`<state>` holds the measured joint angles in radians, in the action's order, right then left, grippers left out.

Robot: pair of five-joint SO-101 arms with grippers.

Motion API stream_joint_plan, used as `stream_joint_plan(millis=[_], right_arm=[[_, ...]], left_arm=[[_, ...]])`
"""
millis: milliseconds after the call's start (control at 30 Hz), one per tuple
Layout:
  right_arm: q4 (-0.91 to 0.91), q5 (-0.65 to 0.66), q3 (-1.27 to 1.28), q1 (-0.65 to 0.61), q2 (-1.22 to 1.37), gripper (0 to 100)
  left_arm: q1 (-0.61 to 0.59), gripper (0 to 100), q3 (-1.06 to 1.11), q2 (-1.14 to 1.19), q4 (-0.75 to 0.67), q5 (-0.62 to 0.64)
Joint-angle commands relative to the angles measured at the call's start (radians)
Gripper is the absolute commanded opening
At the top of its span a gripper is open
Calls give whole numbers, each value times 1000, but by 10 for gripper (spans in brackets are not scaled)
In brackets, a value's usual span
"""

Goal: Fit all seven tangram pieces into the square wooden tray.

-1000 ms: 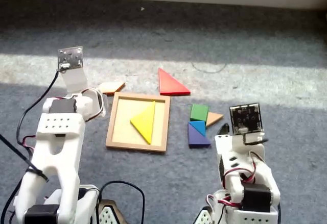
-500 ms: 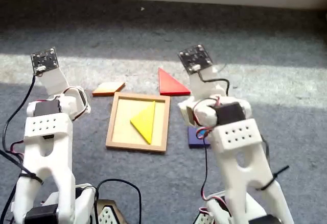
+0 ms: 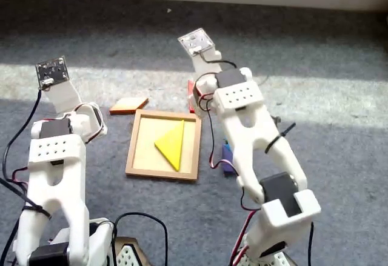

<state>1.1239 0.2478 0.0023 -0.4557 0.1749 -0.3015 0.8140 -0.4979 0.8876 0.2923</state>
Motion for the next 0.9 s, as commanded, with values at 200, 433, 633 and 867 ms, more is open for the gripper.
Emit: stream_joint_plan(millis=[200,433,633,867], right_arm=[[-18,-3,-237,-74,213,289],[-10,-6,-472,-71,437,289],[27,-3,-615,-50,558,289],[67,35,-647,-28,633,289]], left_arm=[[-10,178,-4,-36,-11,12],[-10,178,-4,-38,-11,9],[-10,178,-4,-38,-11,8],[-10,178,-4,-35,-11,8]])
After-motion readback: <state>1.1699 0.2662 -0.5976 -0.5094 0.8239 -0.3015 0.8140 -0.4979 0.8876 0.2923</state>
